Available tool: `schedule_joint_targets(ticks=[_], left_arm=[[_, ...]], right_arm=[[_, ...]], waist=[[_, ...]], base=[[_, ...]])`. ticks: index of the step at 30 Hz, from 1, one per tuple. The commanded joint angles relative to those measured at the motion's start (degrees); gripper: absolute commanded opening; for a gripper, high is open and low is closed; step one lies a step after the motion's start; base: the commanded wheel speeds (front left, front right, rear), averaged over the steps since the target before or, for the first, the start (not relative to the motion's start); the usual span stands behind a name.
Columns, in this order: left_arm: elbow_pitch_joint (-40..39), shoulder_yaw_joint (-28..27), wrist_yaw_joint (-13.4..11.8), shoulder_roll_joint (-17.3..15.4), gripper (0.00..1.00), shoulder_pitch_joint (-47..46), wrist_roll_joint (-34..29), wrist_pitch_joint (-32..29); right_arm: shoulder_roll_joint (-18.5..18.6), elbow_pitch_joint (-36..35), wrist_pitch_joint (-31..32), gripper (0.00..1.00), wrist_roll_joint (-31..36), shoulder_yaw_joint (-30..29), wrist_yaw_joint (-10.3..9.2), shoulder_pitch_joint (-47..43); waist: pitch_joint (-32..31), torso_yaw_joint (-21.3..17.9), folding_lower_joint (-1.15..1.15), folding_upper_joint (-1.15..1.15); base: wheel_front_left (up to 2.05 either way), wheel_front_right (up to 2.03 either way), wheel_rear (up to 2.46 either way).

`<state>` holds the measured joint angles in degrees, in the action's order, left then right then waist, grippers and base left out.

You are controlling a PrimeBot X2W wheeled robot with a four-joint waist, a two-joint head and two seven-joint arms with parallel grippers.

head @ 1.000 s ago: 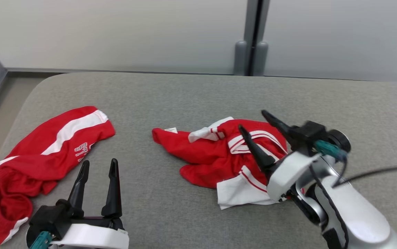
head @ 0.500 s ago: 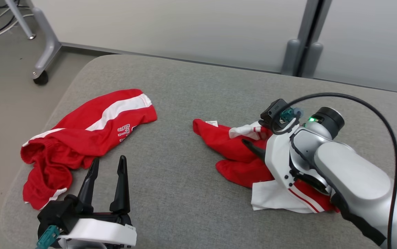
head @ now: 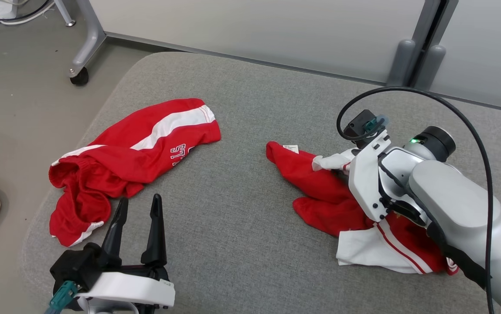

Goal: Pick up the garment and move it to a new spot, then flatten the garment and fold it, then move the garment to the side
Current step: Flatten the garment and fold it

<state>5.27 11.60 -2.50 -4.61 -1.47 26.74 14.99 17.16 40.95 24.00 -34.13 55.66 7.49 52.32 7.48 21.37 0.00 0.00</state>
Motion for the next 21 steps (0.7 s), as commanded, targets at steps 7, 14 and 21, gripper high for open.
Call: schedule_joint_targets(ticks=[7, 14, 21], left_arm=[[1.01, -2.01, 1.27, -0.02, 1.00, -0.86, -1.51, 0.28], [0.87, -2.72, 1.48, -1.34, 1.00, 0.00, -2.69, 0.26], [-0.28, -2.80, 1.07, -2.80, 1.00, 0.35, -3.09, -0.69]], right_arm=[[-0.29, 1.30, -6.67, 0.00, -0.90, -0.09, 0.01, 1.52], [0.94, -1.48, -16.34, 0.00, -1.57, -4.22, 0.01, 0.08], [5.86, -9.03, -22.40, 0.00, -2.32, -11.97, 0.01, -7.25]], waist=[[-0.89, -2.46, 0.00, 0.00], [-2.70, -9.47, 0.00, 0.00], [-3.29, -18.05, 0.00, 0.00]], base=[[0.00, 0.00, 0.00], [0.00, 0.00, 0.00], [0.00, 0.00, 0.00]])
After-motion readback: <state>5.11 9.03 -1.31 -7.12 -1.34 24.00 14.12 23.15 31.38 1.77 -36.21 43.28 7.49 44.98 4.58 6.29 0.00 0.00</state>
